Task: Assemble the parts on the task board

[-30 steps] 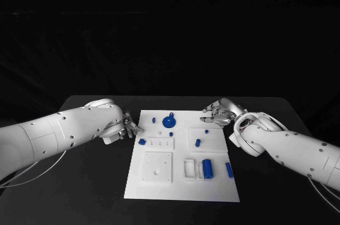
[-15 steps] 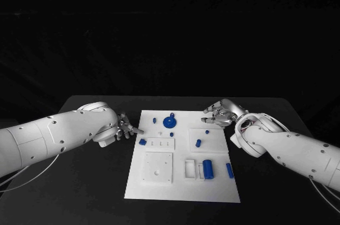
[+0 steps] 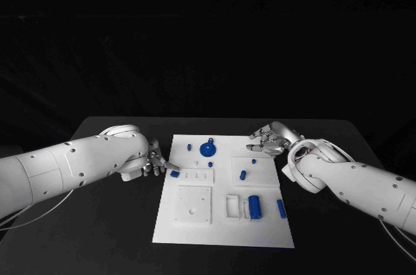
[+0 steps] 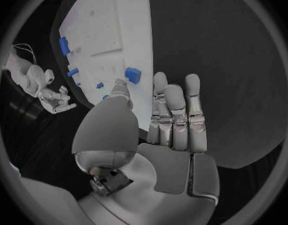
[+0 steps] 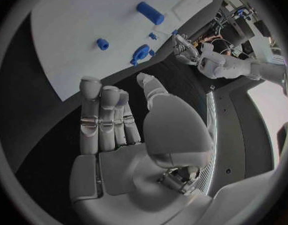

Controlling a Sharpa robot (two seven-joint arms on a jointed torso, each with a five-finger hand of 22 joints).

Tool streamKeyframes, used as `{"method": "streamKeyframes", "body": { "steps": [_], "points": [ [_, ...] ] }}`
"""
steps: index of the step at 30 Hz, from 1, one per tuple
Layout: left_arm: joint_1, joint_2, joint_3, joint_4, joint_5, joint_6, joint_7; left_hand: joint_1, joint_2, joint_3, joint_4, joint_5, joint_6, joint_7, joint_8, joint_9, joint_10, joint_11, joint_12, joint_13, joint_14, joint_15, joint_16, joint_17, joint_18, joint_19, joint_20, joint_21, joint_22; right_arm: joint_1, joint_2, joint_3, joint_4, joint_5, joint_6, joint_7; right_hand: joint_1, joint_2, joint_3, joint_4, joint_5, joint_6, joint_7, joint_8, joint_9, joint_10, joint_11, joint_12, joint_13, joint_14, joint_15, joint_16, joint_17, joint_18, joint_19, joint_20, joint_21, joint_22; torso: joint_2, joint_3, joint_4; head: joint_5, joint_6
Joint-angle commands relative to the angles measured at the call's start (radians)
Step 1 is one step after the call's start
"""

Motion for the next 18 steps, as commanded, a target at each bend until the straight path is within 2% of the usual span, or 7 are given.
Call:
{"method": "streamKeyframes", "body": {
  "steps": [1,14,15,18],
  "points": [
    [0.0,0.005,0.0,0.003,-0.007,0.067,-0.009,-0.002,0.0,0.006,0.004,-0.003,0.0,0.002,-0.005,-0.002,0.044,0.007,-0.002,0.002,-0.008,0.0,0.0,0.002,-0.007,0.002,0.006,-0.006,0.019,-0.001,0.001,0.0,0.001,-0.001,0.006,0.006,-0.012,-0.001,0.004,0.0,0.004,-0.002,0.003,-0.004,-0.001,-0.001,0.001,-0.004,-0.001,0.005,-0.003,-0.006,-0.001,0.014,0.042,0.0,0.0,0.053,0.0,0.0009,0.0,-0.002,-0.002],
    [-0.005,0.017,0.0,-0.001,-0.009,0.069,-0.009,0.036,0.027,0.028,-0.007,-0.003,0.006,0.002,-0.009,-0.004,0.045,0.006,0.002,0.005,-0.008,-0.001,0.003,0.005,-0.007,0.003,0.005,-0.005,0.019,-0.002,0.0,0.0,0.001,-0.001,0.006,0.006,-0.012,-0.001,0.004,0.0,0.004,-0.002,0.003,-0.004,-0.001,-0.001,0.001,-0.004,-0.001,0.005,-0.003,-0.006,-0.001,0.014,0.042,0.0,0.0,0.053,0.0,0.0006,0.0001,-0.004,-0.002],
    [-0.006,0.018,0.0,-0.002,-0.01,0.067,-0.009,0.037,0.032,0.03,-0.008,-0.003,0.007,0.002,-0.009,-0.004,0.045,0.006,0.003,0.005,-0.008,-0.001,0.003,0.005,-0.007,0.003,0.005,-0.005,0.019,-0.002,0.0,0.0,0.002,-0.001,0.006,0.006,-0.012,-0.001,0.004,0.0,0.004,-0.002,0.003,-0.004,-0.001,-0.001,0.001,-0.004,-0.001,0.005,-0.003,-0.006,-0.001,0.014,0.042,0.0,0.0,0.053,0.0,0.0005,0.0001,-0.005,-0.002],
    [-0.007,0.021,0.0,-0.006,-0.01,0.059,-0.011,0.045,0.069,0.043,-0.015,-0.003,0.008,0.002,-0.009,-0.004,0.045,0.005,0.005,0.007,-0.006,-0.001,0.004,0.005,-0.007,0.005,0.005,-0.004,0.019,-0.002,0.0,0.0,0.002,-0.001,0.006,0.006,-0.011,0.0,0.005,-0.002,0.005,-0.002,0.003,-0.004,-0.001,0.0,0.001,-0.003,0.0,0.005,-0.003,-0.006,-0.001,0.014,0.042,0.0,0.002,0.054,0.0,0.0004,0.0003,-0.006,-0.003]
  ]
}}
